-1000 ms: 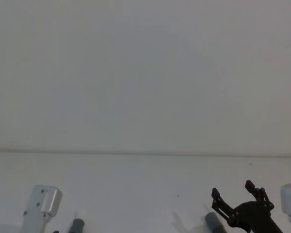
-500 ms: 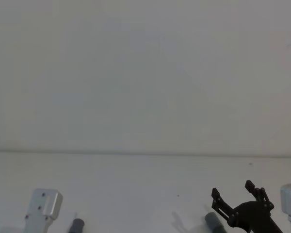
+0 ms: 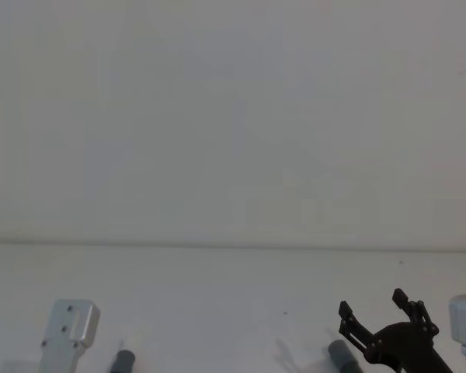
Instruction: Use both hands to pick up one end of the pipe from the table, align the ends, and insert them.
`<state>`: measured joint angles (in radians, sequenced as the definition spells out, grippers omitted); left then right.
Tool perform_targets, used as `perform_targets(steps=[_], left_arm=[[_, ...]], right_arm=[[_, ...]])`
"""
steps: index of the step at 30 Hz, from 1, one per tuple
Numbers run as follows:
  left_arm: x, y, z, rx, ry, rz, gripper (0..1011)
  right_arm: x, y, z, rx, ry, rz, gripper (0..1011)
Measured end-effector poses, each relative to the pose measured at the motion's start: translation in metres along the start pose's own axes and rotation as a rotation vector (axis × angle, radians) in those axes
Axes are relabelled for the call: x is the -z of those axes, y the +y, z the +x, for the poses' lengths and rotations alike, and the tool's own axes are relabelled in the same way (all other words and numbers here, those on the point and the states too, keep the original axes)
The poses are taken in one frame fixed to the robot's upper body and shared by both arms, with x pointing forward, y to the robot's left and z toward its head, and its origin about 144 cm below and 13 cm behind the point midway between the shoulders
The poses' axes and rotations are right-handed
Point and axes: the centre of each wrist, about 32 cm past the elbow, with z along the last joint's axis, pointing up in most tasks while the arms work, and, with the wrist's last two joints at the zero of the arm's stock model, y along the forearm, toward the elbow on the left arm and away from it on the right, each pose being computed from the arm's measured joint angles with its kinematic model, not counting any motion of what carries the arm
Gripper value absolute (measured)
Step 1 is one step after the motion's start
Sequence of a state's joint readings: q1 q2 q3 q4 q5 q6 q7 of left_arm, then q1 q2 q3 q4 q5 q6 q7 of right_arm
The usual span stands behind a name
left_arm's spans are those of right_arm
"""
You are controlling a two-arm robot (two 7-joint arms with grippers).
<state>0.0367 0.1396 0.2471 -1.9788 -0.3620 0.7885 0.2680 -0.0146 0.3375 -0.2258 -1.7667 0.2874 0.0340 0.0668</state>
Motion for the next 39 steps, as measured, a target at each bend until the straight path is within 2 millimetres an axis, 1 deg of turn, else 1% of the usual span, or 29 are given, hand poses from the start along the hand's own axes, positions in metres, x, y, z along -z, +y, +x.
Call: perform_targets(steps=[21,39], left_arm=[[-0.008,-0.017,0.011,0.013,-0.017,0.034,1002],[-0.011,-0.027,0.015,0.03,-0.026,0.049,1002]], right_arm=[[0.0,0.0,0.0,0.0,0.0,0.0,1000],[0.0,0.0,0.0,0.0,0.0,0.0,1000]])
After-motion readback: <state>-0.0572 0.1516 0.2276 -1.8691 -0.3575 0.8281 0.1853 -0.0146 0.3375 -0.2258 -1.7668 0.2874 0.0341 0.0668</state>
